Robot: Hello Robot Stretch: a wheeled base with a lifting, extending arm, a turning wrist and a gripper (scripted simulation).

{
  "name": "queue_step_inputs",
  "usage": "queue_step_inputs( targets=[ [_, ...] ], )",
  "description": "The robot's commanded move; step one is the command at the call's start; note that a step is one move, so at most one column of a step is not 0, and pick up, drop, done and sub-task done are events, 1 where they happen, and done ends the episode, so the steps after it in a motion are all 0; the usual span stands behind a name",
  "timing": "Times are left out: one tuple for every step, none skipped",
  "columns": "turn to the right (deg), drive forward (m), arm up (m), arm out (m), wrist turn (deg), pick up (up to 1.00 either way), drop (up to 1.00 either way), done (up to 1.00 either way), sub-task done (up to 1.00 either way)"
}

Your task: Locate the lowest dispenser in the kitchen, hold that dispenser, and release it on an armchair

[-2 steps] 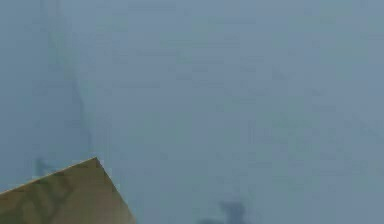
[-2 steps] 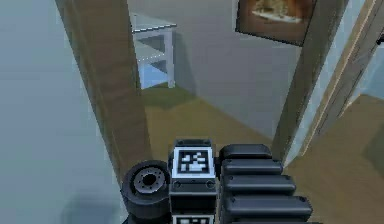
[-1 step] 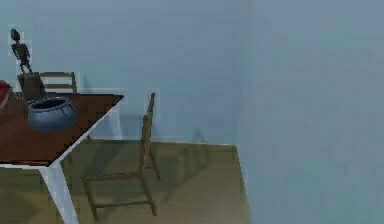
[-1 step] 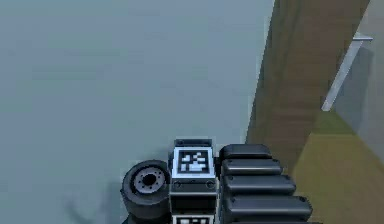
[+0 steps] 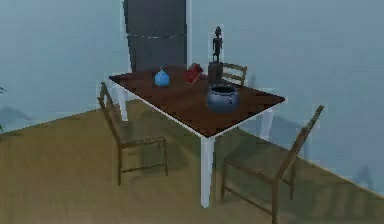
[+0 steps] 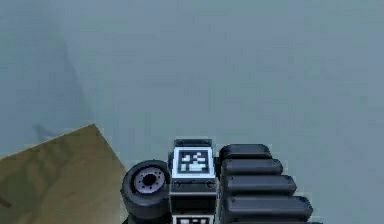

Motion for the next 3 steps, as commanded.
queue_step_inputs(
  targets=[
    [-39.0, 0.00, 0.00, 0.00, 0.0, 0.00, 0.00, 0.00, 0.00],
    [0.0, 0.25, 0.00, 0.00, 0.0, 0.00, 0.00, 0.00, 0.00],
    [-45.0, 0.00, 0.00, 0.00, 0.0, 0.00, 0.00, 0.00, 0.00]
  ],
)
